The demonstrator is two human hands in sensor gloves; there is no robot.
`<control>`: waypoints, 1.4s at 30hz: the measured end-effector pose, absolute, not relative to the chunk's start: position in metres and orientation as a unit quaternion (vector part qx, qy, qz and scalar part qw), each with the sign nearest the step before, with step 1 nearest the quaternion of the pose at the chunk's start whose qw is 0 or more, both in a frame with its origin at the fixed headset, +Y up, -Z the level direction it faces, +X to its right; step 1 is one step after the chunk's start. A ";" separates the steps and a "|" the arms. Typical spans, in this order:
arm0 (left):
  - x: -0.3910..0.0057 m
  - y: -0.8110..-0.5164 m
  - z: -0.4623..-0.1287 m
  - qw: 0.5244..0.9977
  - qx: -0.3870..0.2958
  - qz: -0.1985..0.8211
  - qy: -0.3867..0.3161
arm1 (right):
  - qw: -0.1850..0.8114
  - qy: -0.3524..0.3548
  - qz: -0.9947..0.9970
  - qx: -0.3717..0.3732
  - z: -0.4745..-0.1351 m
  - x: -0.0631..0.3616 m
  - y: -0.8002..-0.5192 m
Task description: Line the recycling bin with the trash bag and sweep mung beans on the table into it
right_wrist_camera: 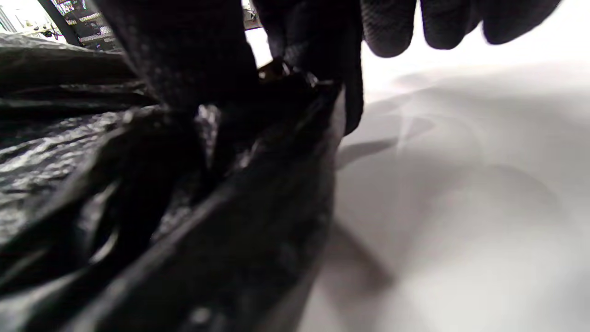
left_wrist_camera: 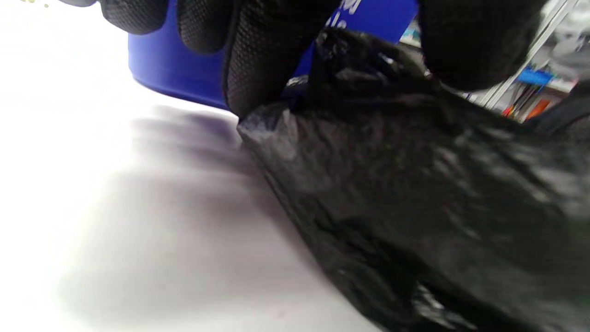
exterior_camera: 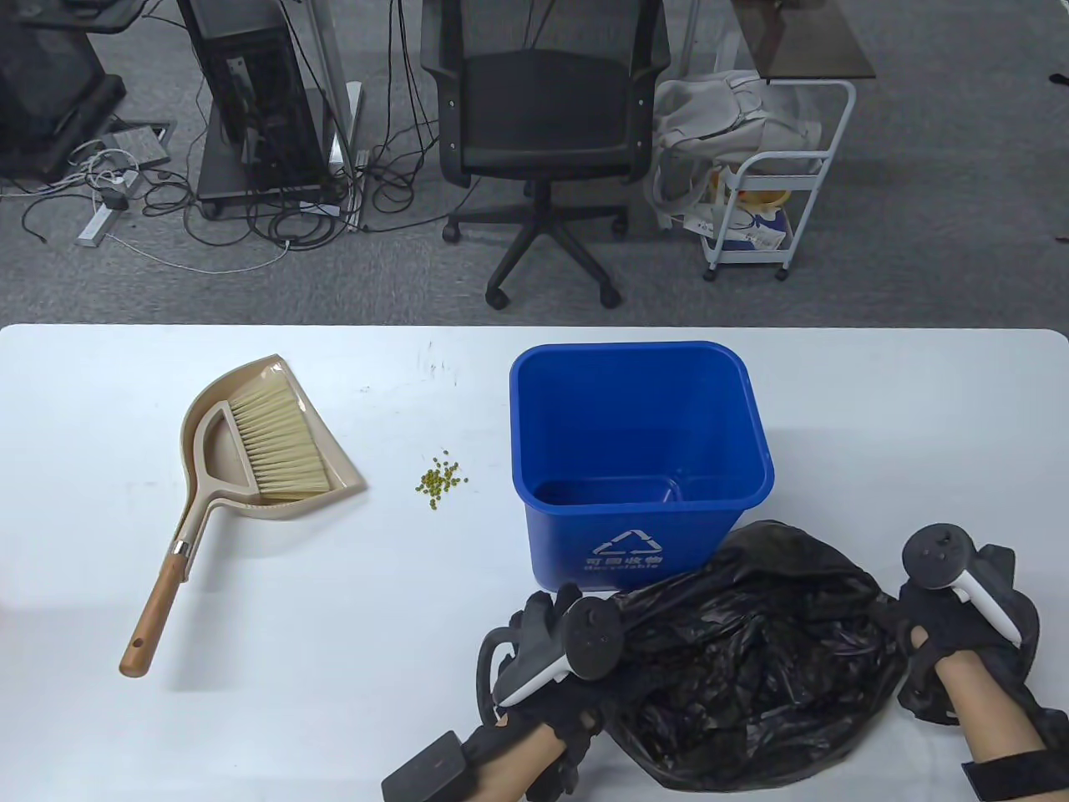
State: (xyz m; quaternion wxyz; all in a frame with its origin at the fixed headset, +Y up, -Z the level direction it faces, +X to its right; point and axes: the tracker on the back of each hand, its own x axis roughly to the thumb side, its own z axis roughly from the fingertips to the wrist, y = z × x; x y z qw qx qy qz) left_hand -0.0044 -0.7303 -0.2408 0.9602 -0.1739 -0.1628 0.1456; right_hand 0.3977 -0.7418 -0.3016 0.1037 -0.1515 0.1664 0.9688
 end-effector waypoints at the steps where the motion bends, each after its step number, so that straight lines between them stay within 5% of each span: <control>1: -0.003 -0.732 -0.242 0.963 -0.173 0.125 -0.163 | 0.101 0.164 0.970 -0.150 -0.303 0.397 -0.742; 15: -0.024 -0.708 -0.240 0.977 -0.058 0.133 -0.156 | 0.112 0.057 0.988 -0.088 -0.302 0.381 -0.703; 42: -0.116 -0.583 -0.184 0.979 0.106 0.140 -0.106 | 0.140 -0.100 0.984 0.046 -0.251 0.332 -0.600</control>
